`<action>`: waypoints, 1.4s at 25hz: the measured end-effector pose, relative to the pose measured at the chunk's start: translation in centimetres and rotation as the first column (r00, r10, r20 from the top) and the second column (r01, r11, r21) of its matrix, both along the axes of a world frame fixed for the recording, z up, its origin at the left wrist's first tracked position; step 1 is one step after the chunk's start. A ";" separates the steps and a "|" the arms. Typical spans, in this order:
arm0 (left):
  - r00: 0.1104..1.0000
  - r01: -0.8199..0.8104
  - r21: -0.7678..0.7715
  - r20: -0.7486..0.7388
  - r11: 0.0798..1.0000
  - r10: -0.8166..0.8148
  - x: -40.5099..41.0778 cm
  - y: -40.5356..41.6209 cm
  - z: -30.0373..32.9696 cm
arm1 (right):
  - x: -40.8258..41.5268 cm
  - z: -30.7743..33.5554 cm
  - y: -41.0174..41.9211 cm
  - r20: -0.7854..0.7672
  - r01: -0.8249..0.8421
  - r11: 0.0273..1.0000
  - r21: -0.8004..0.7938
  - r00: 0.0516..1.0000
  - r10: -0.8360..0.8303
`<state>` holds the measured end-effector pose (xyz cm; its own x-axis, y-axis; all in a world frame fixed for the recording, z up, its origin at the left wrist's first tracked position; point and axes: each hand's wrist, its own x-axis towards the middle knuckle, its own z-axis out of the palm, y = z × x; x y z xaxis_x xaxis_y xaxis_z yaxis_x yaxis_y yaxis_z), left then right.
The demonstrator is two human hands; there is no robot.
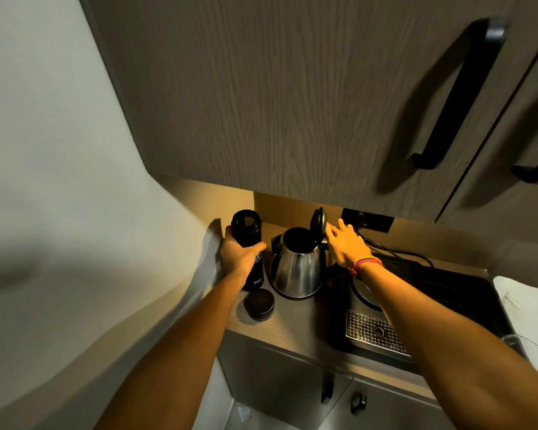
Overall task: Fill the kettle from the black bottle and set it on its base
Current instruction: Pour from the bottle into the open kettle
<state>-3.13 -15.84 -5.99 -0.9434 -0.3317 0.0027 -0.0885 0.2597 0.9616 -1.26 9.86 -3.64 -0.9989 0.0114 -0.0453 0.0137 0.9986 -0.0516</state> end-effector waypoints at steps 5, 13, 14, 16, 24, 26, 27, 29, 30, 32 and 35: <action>0.988 0.057 -0.114 -0.135 0.992 -0.072 1.3 0.0 0.1 | 0.1 -0.1 0.0 0.022 -0.006 1.000 -0.004 1.000 0.006; 0.920 0.246 -0.478 -0.160 0.843 -0.358 1.9 -0.3 2.8 | 0.5 0.5 -0.2 0.047 -0.028 0.999 -0.023 0.998 0.029; 0.916 0.259 -0.525 -0.133 0.811 -0.379 1.9 -0.3 3.0 | 0.5 0.6 -0.2 0.048 -0.028 0.999 -0.025 0.998 0.029; 0.910 0.257 -0.638 -0.094 0.726 -0.405 1.9 -0.2 3.2 | 0.6 0.6 -0.2 0.053 -0.028 0.999 -0.029 0.998 0.030; 0.902 0.267 -0.830 0.036 0.490 -0.430 1.4 0.4 3.5 | 0.8 0.2 -0.2 0.005 -0.026 1.000 -0.017 1.000 0.026; 0.900 0.284 -0.843 0.071 0.456 -0.429 1.3 0.7 3.5 | 0.7 0.2 -0.1 0.001 -0.018 1.000 -0.025 1.000 0.018; 0.899 0.289 -0.853 0.085 0.435 -0.430 1.2 0.9 3.5 | 0.7 0.1 0.0 0.000 -0.015 1.000 -0.027 1.000 0.015; 0.899 0.290 -0.873 0.107 0.393 -0.424 1.1 1.0 3.6 | 0.7 0.2 -0.1 -0.002 -0.016 0.999 -0.029 1.000 0.016; 0.900 0.294 -0.881 0.125 0.370 -0.418 1.0 1.0 3.7 | 0.8 0.1 0.0 0.000 -0.017 0.999 -0.035 1.000 0.017; 0.900 0.300 -0.898 0.156 0.321 -0.406 0.9 1.2 4.0 | 0.8 0.0 0.1 0.000 -0.019 0.999 -0.043 1.000 0.019; 0.897 0.296 -0.919 0.174 0.260 -0.406 0.8 1.3 4.7 | 0.8 0.1 0.3 0.005 -0.013 0.998 -0.057 1.000 0.014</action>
